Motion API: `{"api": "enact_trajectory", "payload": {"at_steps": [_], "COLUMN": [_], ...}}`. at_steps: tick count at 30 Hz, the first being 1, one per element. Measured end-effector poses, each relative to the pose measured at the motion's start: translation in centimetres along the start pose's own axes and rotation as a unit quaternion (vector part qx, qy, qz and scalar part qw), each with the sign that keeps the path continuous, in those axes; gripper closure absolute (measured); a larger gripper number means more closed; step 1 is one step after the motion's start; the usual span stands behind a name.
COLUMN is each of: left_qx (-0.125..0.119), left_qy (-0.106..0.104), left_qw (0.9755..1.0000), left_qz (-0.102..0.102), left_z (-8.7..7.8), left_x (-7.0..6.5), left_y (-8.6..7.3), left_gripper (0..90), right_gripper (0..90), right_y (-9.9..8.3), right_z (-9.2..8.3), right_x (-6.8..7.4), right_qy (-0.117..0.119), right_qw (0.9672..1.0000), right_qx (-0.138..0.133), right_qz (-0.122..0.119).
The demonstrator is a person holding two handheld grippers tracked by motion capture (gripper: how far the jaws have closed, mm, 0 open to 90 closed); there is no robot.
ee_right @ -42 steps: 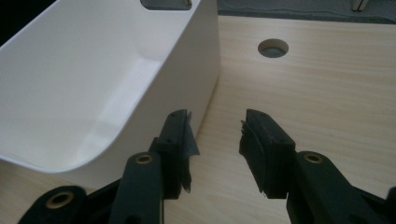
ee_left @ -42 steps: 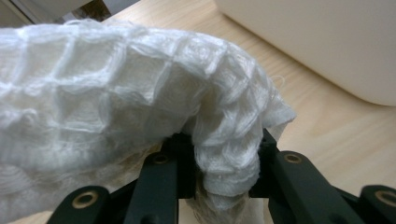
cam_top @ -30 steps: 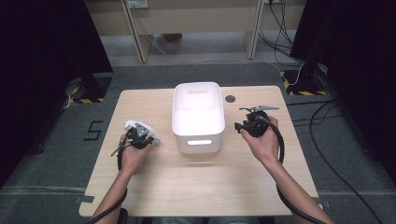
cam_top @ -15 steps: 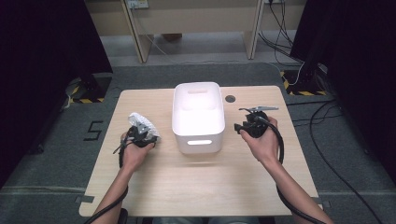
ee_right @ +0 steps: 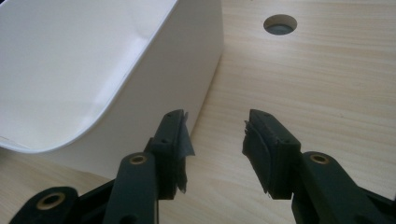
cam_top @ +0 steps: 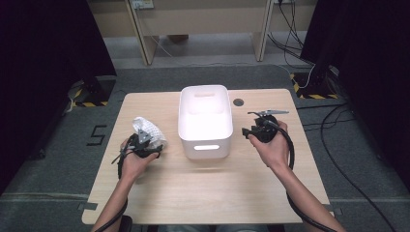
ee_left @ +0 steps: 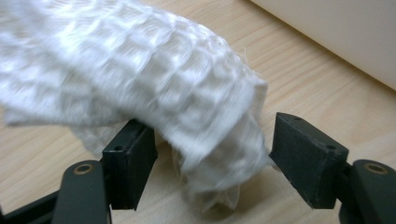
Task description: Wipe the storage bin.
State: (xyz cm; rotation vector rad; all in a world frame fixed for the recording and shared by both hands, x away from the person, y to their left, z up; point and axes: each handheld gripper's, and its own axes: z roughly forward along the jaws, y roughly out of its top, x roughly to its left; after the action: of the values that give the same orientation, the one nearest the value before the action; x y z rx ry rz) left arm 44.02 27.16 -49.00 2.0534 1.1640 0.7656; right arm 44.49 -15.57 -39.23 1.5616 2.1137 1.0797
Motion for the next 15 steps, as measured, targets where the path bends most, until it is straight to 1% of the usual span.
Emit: {"api": "enact_trajectory", "payload": {"at_steps": [1,3,4,6,8,9,10,11,13,15], "left_qx": [-0.006,-0.017,-0.021,-0.027,-0.034,-0.037,-0.043,-0.045,-0.05,-0.051], "left_qy": [0.002,-0.001,0.0,0.002,0.003,0.005,0.005,0.004,0.012,0.013], "left_qw": [1.0,0.9998,0.9997,0.9996,0.9994,0.9993,0.9991,0.9989,0.9986,0.9985], "left_qz": [-0.002,-0.009,-0.009,-0.002,-0.004,-0.003,-0.006,-0.01,-0.011,-0.015], "left_z": [-0.3,-1.2,-1.5,-2.3,-3.2,-3.6,-4.0,-4.4,-5.2,-5.9], "left_x": [0.1,0.2,0.2,0.2,0.2,0.2,0.2,0.3,0.3,0.4], "left_y": [0.0,0.0,0.0,-0.1,-0.3,-0.5,-0.7,-0.9,-1.5,-2.0], "left_gripper": [29.1,28.8,28.8,28.9,28.9,29.1,29.2,29.3,30.1,30.6], "right_gripper": [57.3,57.2,57.2,57.1,57.0,56.9,56.8,56.7,56.6,56.6], "right_y": [0.0,0.0,0.0,0.0,-0.1,-0.1,-0.2,-0.3,-0.6,-0.9], "right_z": [-0.1,-0.2,-0.2,-0.3,-0.5,-0.6,-0.7,-0.8,-1.0,-1.2], "right_x": [0.0,0.0,-0.1,-0.2,-0.3,-0.4,-0.4,-0.5,-0.6,-0.8], "right_qy": [0.0,0.0,0.0,-0.001,-0.002,-0.002,-0.002,-0.002,-0.004,-0.006], "right_qw": [1.0,1.0,1.0,1.0,1.0,1.0,1.0,1.0,0.9999,0.9999], "right_qx": [-0.002,-0.003,-0.004,-0.005,-0.007,-0.007,-0.008,-0.009,-0.01,-0.011], "right_qz": [-0.003,-0.002,-0.002,-0.002,0.0,0.0,0.0,-0.001,-0.003,-0.004]}}
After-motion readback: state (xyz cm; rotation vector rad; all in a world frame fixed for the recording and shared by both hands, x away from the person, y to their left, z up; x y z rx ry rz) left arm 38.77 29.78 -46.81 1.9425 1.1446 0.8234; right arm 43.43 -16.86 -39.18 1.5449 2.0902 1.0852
